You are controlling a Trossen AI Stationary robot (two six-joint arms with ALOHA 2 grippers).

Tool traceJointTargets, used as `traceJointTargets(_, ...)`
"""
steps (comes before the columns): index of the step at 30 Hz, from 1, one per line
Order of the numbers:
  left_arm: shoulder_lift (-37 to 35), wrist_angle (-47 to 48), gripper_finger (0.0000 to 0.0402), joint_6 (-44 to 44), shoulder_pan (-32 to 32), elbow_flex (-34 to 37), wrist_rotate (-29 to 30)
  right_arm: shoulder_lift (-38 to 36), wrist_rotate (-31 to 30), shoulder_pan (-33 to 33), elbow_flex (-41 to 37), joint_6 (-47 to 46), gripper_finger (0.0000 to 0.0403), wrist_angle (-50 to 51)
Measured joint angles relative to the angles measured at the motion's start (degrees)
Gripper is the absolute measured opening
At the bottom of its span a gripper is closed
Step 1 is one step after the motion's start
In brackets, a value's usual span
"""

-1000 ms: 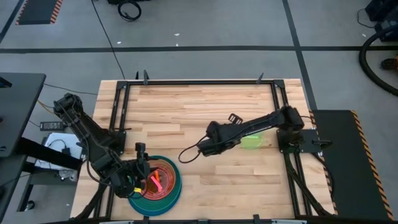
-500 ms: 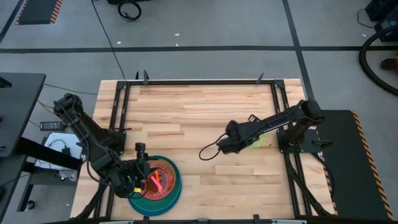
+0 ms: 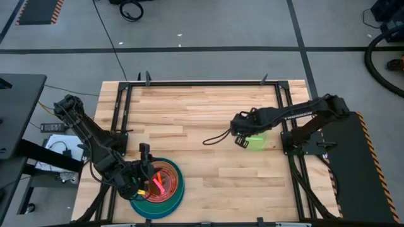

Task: Stack plastic plates
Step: Stack the light green plate on top of the light pink plate

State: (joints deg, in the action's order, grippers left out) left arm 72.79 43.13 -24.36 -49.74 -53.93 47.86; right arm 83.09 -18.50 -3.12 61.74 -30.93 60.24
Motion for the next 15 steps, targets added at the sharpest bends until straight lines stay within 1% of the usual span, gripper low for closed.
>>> traceJointTargets(4,0.0,0.0,0.0172,-0.6,0.9,0.0,0.1,0.6,1.0,3.2,-0.6,6.2,0.0007,-1.3)
traceJointTargets(10,0.0,0.1,0.0172,0.2,2.6,0.0,0.1,4.3,6.5,10.6,-2.9,10.5,0.0007,-2.4)
traceJointTargets(15,0.0,-0.2,0.0172,1.0,2.1,0.0,-0.8,6.6,13.7,16.3,-3.1,18.4,0.0007,-2.8)
